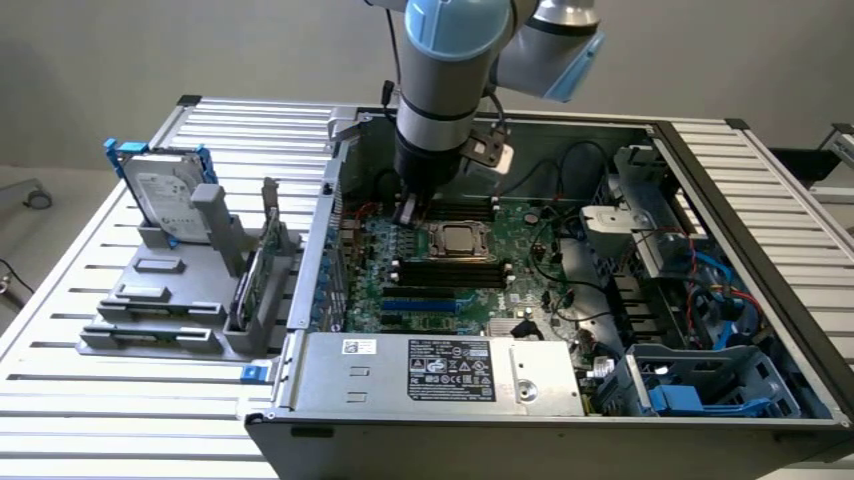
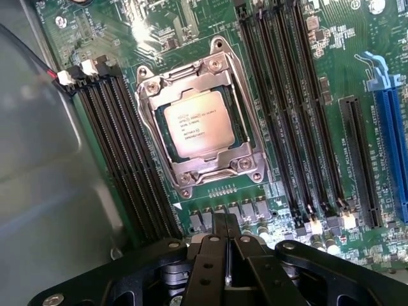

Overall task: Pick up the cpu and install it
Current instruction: 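Install the first cpu locking lever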

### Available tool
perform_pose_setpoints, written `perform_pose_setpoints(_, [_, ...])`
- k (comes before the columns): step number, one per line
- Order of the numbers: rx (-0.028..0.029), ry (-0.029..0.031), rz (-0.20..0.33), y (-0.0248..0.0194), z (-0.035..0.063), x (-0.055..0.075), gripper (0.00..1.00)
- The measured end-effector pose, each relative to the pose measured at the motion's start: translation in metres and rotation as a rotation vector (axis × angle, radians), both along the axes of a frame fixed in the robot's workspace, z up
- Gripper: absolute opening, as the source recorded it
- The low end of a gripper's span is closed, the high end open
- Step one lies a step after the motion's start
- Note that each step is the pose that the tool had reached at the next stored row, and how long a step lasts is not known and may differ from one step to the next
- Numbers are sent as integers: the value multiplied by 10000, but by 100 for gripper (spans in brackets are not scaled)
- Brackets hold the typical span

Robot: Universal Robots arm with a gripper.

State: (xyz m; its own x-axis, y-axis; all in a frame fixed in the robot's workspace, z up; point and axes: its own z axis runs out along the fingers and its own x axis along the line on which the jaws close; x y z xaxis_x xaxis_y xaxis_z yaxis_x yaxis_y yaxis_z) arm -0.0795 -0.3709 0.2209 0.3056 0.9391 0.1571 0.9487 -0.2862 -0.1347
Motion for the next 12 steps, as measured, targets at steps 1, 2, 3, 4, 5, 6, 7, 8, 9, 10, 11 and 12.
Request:
perform_pose_setpoints(1, [-48, -28, 95, 0, 0, 0, 11])
perform_pose_setpoints(2, [-96, -65, 183, 1, -1, 0, 11])
perform_pose_setpoints(3, [-151, -105, 270, 2, -2, 0, 11])
perform_pose_setpoints(4, [-213, -147, 362, 2, -3, 0, 11])
perform_pose_setpoints(5, [-273, -183, 448, 3, -4, 0, 11])
perform_pose_setpoints(6, [-343, -210, 532, 3, -4, 0, 11])
perform_pose_setpoints(7, [-426, -223, 619, 3, -4, 0, 11])
perform_pose_setpoints(8, [-508, -232, 709, 3, -4, 0, 11])
perform_pose_setpoints(9, [-586, -241, 799, 3, -5, 0, 11])
perform_pose_setpoints(10, [-660, -248, 890, 3, -4, 0, 11])
perform_pose_setpoints(11, [-719, -259, 982, 4, -5, 0, 11])
perform_pose_setpoints(12, [-764, -282, 1078, 6, -5, 0, 11])
